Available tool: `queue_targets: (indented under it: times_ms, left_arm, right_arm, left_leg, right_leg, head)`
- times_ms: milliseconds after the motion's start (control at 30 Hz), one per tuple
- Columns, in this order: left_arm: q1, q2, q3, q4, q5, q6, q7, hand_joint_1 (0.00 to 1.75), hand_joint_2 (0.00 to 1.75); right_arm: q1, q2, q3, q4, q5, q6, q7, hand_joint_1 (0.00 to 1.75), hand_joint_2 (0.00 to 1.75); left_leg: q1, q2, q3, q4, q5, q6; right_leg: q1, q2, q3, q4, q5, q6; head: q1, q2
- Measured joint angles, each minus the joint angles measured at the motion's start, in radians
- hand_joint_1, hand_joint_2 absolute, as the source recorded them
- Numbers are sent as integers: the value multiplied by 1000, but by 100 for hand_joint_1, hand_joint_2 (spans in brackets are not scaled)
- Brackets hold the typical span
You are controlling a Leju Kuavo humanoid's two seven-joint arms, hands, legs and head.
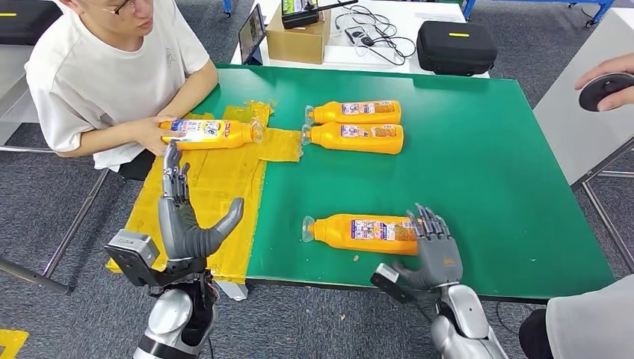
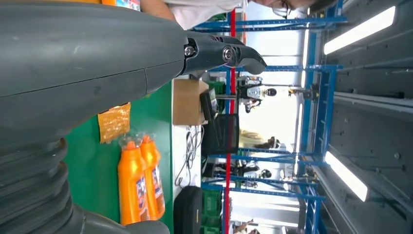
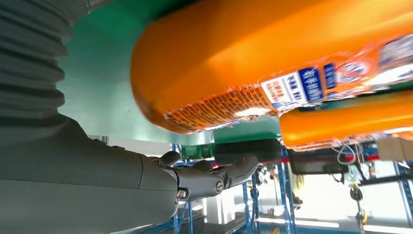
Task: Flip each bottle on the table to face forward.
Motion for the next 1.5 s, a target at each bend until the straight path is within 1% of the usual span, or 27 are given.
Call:
queue_targets:
  times_ms: [133, 267, 400, 467, 633, 733, 900, 933, 967, 1033, 1067, 1100, 1133, 1267, 1500]
  left_arm:
    - [-2, 0, -14, 0, -1, 1, 4, 0, 175]
    - [-3, 1, -21, 1, -1, 4, 8, 0, 175]
    - [-6, 0, -21, 3, 8, 7, 21, 0, 175]
    - [-13, -1, -22, 7, 17, 4, 27, 0, 175]
    - [-43, -8, -38, 32, 43, -18, 26, 0, 175]
    - [-57, -12, -48, 49, 40, -15, 23, 0, 175]
    - [-68, -15, -52, 69, 39, -12, 22, 0, 175]
    - [-71, -15, -54, 73, 39, -11, 22, 0, 175]
    - [-75, -15, -56, 77, 39, -11, 22, 0, 175]
    - [-85, -16, -63, 90, 39, -11, 22, 0, 175]
    - [-91, -17, -67, 97, 40, -11, 22, 0, 175]
    - [-96, -17, -70, 104, 40, -11, 22, 0, 175]
    - [-100, -18, -72, 111, 41, -11, 22, 0, 175]
    - [-112, -19, -80, 135, 48, -11, 23, 0, 175]
    - [-119, -19, -88, 161, 52, -12, 23, 0, 175]
  right_arm:
    - [-76, 4, 0, 79, 5, 45, 26, 0, 175]
    - [-119, 10, 0, 129, 8, 66, 48, 0, 175]
    - [-180, 22, 1, 190, 25, 150, 140, 0, 175]
    - [-224, 34, 3, 232, 33, 194, 169, 0, 175]
    - [-323, 65, 22, 329, 35, 280, 143, 0, 175]
    - [-355, 81, 32, 363, 31, 295, 134, 0, 175]
    - [-379, 97, 40, 395, 31, 304, 129, 0, 175]
    - [-385, 100, 43, 400, 31, 316, 128, 8, 175]
    - [-393, 103, 47, 405, 32, 334, 126, 43, 175]
    - [-413, 113, 61, 416, 36, 385, 127, 127, 175]
    - [-424, 118, 70, 422, 38, 413, 127, 161, 175]
    - [-434, 123, 80, 428, 41, 440, 128, 170, 175]
    - [-443, 128, 90, 434, 43, 461, 129, 173, 175]
    - [-472, 138, 127, 454, 55, 510, 131, 173, 175]
    - [-493, 138, 164, 478, 58, 523, 131, 174, 175]
  left_leg:
    - [0, 1, 1, 0, 0, 0]
    - [0, 1, 0, 0, 0, 0]
    - [0, 2, 1, 0, 0, 0]
    - [0, 3, 1, 0, 0, 0]
    - [0, 3, 2, 0, 2, 1]
    - [0, 2, 1, 0, 3, 1]
    - [0, 2, 0, 0, 3, 1]
    - [0, 2, 0, 0, 3, 1]
    - [0, 2, 0, 0, 2, 1]
    - [0, 3, 0, 0, 2, 1]
    - [0, 3, 0, 0, 2, 1]
    - [0, 3, 0, 0, 2, 1]
    - [0, 2, 0, 0, 2, 1]
    - [0, 2, 0, 0, 3, 1]
    - [0, 2, 0, 0, 3, 1]
  right_leg:
    - [0, 0, 0, 0, 0, 0]
    - [0, 0, 0, 0, 0, 0]
    - [0, 1, 0, 0, 0, 0]
    - [0, 1, 0, 0, 0, 0]
    - [0, 1, 1, 0, 2, 1]
    - [0, 1, 1, 0, 2, 2]
    - [0, 1, 0, 1, 2, 2]
    - [0, 1, 0, 1, 2, 2]
    - [0, 1, 0, 1, 2, 2]
    - [0, 1, -1, 0, 2, 2]
    - [0, 1, -1, 0, 2, 2]
    - [0, 1, -1, 0, 2, 2]
    - [0, 1, -1, 0, 2, 2]
    - [0, 1, -1, 0, 2, 2]
    - [0, 1, -1, 0, 2, 2]
  head:
    - [0, 0]
    - [0, 0]
    - [0, 0]
    - [0, 0]
    - [0, 0]
    - [0, 0]
    - [0, 0]
    - [0, 0]
    - [0, 0]
    - [0, 0]
    - [0, 0]
    - [0, 0]
    - [0, 0]
    - [0, 0]
    - [0, 0]
